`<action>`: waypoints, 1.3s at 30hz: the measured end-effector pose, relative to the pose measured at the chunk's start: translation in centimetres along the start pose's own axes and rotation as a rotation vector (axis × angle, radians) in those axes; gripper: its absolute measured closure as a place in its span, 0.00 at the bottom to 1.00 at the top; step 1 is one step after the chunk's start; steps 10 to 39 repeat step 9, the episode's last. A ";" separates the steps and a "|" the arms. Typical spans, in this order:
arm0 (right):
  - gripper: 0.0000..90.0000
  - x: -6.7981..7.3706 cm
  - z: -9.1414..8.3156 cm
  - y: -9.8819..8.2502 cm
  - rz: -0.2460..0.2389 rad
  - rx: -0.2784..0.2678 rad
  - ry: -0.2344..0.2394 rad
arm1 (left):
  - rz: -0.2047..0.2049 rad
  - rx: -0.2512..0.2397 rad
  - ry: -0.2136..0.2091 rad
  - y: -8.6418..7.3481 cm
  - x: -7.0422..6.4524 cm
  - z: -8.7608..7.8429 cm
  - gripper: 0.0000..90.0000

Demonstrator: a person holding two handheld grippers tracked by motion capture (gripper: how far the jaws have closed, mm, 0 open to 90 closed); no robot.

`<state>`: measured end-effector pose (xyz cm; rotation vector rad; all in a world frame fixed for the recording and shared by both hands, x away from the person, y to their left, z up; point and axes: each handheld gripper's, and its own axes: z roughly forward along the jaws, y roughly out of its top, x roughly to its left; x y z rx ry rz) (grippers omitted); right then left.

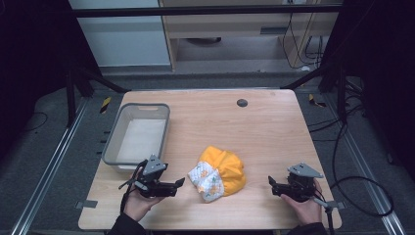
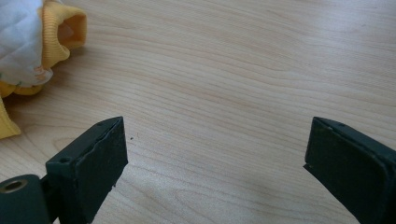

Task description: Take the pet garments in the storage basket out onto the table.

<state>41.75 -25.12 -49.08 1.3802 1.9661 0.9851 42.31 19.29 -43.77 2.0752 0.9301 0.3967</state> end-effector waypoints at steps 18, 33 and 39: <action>0.06 -0.1 0.0 -0.1 -0.002 0.000 -0.007 | 0.002 0.005 0.010 -1.7 0.1 -0.8 0.19; 0.06 -0.1 0.0 -0.1 -0.002 0.000 -0.007 | 0.002 0.005 0.010 -1.7 0.1 -0.8 0.19; 0.06 -0.1 0.0 -0.1 -0.002 0.000 -0.007 | 0.002 0.005 0.010 -1.7 0.1 -0.8 0.19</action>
